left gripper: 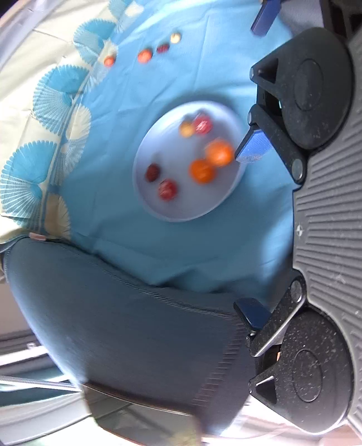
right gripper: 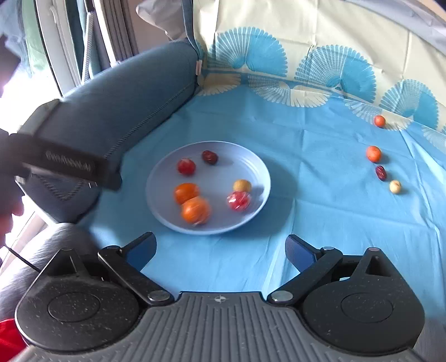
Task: Organize fruits
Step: 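Withdraw both grippers from the plate and move toward the remaining fruits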
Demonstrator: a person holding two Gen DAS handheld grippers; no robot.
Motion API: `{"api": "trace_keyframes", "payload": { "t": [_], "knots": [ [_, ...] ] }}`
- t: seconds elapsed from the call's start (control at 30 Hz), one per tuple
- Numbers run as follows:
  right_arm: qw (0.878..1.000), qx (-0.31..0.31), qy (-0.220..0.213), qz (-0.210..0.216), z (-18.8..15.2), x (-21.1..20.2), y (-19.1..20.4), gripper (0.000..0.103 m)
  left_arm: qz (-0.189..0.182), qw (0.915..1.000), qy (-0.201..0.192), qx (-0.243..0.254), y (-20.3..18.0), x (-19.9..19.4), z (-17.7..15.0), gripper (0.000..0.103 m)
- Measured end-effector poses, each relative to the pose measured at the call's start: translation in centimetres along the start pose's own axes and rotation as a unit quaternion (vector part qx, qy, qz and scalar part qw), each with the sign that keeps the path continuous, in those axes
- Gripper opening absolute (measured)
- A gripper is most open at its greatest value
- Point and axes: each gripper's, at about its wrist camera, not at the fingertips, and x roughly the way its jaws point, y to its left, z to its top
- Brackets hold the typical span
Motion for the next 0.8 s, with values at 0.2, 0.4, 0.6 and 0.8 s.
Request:
{"api": "trace_keyframes", "payload": {
  "t": [0.2,0.4,0.6,0.8],
  "knots": [
    [0.998,-0.013,-0.053,-0.007,-1.3,-5.5,1.7,0.102,-0.002,0.9990,-0.040,0.019,-1.0,-5.1,-3.4,0.103],
    [0.995,-0.033,-0.096,-0.013,-2.2,-9.8,2.9,0.102,0.002,0.9957,-0.088,0.029,-1.9,-8.8,-5.3,0.103],
    [0.991,-0.049,-0.122,-0.018,-3.0,-12.5,3.5,0.102,0.001,0.9939,-0.105,0.035,-2.5,-11.2,-7.0,0.103],
    [0.989,-0.048,-0.136,-0.024,-3.4,-14.0,3.8,0.102,0.004,0.9912,-0.123,0.047,-2.7,-12.6,-7.6,0.103]
  ]
}}
